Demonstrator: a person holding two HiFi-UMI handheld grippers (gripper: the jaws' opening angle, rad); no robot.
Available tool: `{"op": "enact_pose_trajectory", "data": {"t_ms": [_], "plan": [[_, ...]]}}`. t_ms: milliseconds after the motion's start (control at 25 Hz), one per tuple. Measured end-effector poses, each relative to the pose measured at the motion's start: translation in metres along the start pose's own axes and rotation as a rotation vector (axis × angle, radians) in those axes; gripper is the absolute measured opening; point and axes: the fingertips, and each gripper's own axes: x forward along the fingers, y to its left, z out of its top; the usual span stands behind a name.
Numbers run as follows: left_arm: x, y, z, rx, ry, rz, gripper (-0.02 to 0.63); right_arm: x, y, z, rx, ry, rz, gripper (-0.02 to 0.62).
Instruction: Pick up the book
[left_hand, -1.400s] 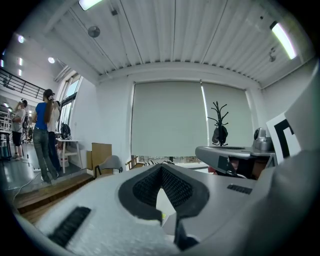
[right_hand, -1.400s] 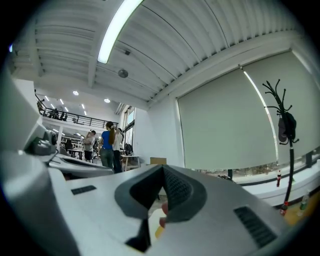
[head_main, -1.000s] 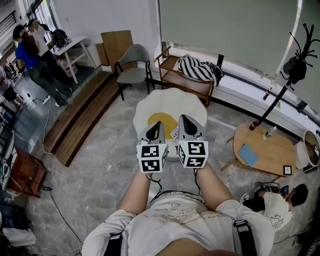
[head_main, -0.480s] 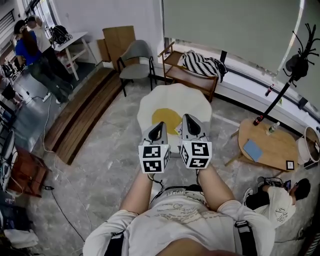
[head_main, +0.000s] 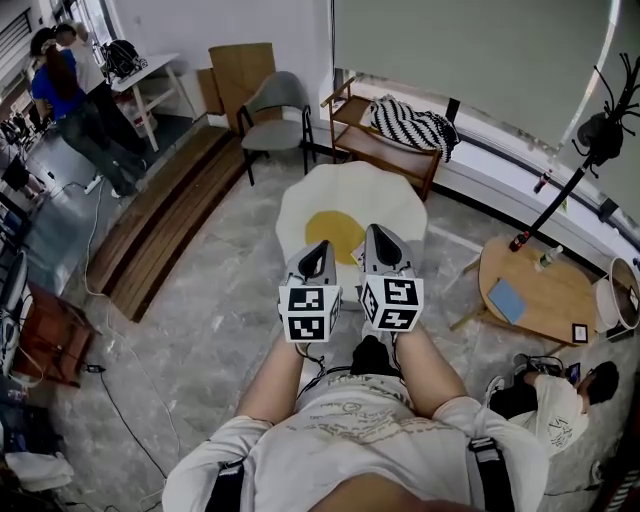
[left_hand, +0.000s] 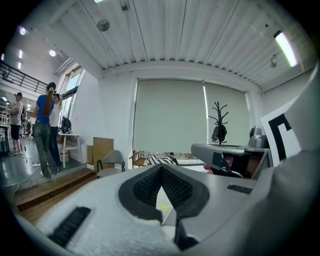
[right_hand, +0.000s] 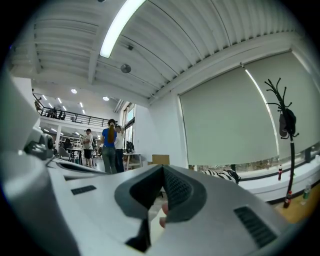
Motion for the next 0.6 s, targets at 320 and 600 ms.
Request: {"op": "enact_pose_trajectory", "data": {"t_ms": [320, 600], "plan": [[0.039, 0.010, 0.002, 0.014, 0.005, -0.006, 0.012, 0.038, -0.016, 0.000, -0.011, -0.020, -0.005, 0.025], [0.088, 0.022, 0.011, 0.035, 0.004, -0.022, 0.012, 0.084, -0.041, -0.001, -0.007, -0.019, -0.021, 0.025]]}}
